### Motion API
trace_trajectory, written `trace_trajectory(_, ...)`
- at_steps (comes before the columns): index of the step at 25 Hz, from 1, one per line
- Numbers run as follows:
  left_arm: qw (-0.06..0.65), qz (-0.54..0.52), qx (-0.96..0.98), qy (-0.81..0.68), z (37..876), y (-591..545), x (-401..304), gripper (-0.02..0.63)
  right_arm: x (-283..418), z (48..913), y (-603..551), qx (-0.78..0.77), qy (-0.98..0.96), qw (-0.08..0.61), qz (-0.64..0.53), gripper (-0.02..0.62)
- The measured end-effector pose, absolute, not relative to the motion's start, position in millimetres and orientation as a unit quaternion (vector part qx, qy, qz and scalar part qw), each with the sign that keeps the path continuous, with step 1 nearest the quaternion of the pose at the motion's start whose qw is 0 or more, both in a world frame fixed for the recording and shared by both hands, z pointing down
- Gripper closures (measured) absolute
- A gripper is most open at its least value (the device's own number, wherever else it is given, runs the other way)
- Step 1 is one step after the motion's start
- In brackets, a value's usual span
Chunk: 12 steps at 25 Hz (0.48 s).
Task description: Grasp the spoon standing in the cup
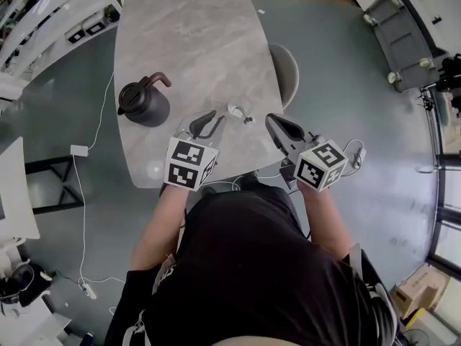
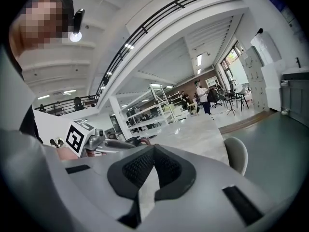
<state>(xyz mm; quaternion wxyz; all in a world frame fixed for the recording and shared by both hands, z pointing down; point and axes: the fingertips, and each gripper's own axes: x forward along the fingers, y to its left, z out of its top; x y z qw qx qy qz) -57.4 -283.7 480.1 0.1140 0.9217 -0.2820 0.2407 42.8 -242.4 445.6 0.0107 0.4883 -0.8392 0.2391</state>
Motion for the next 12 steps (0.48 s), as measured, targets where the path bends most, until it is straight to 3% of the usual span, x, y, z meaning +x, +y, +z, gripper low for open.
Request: trace_trajectory(12,0.109,0.348,0.912,-0.186,556.0,-274.6,20.5,0.440,93.6,492.3,-252.0,0.490,-0.823,-0.004,0.287,0.600)
